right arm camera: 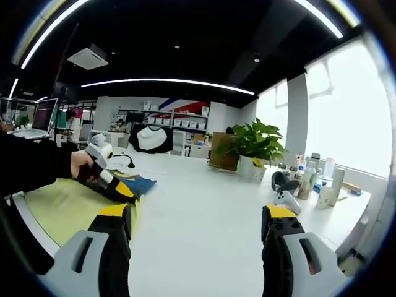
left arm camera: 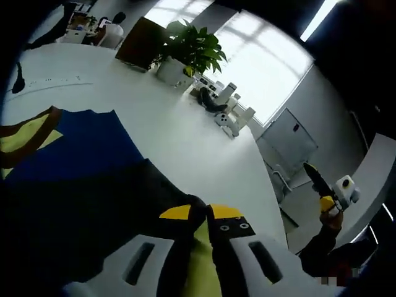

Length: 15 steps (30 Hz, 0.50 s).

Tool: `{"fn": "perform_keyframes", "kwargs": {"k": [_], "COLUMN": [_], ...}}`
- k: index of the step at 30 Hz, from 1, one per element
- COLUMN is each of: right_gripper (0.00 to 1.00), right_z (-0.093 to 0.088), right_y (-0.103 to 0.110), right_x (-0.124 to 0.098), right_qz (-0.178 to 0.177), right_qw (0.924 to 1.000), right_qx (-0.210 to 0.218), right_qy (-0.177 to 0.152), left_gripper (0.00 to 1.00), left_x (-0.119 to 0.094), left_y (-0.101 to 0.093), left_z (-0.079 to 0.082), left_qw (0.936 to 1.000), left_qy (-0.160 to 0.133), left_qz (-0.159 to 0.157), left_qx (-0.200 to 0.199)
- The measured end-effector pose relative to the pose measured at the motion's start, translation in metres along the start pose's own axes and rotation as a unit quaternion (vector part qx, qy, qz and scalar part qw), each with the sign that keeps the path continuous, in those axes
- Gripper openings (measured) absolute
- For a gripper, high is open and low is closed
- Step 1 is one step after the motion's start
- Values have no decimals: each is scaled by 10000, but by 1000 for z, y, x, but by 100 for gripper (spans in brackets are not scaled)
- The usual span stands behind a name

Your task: Fold the garment on the visible template until the final outline fits inside the template.

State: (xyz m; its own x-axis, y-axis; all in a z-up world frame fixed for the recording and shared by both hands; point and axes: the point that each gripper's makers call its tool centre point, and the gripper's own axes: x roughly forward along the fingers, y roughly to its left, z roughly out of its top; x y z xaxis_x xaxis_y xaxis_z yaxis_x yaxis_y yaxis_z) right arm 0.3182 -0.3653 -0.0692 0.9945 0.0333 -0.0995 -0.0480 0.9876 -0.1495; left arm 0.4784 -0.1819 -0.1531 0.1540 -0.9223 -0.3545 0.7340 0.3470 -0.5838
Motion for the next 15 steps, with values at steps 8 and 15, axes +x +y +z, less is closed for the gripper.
{"fn": "perform_keyframes", "kwargs": {"k": [8, 15], "right_gripper": [89, 89], "right_z": [0, 0], "right_y": [0, 2], "right_x": [0, 1], "right_qz": [-26, 4], "right_qw": [10000, 10000], "right_qx": [17, 9], "right_qy": [4, 18], "left_gripper": [26, 37], "left_x": [17, -2], "left_y": [1, 9], "left_z": [34, 34], "left_qw": [9889, 9364], "left_qy": [-583, -3], "left_qz": [-131, 554], "left_qx": [1358, 3464]}}
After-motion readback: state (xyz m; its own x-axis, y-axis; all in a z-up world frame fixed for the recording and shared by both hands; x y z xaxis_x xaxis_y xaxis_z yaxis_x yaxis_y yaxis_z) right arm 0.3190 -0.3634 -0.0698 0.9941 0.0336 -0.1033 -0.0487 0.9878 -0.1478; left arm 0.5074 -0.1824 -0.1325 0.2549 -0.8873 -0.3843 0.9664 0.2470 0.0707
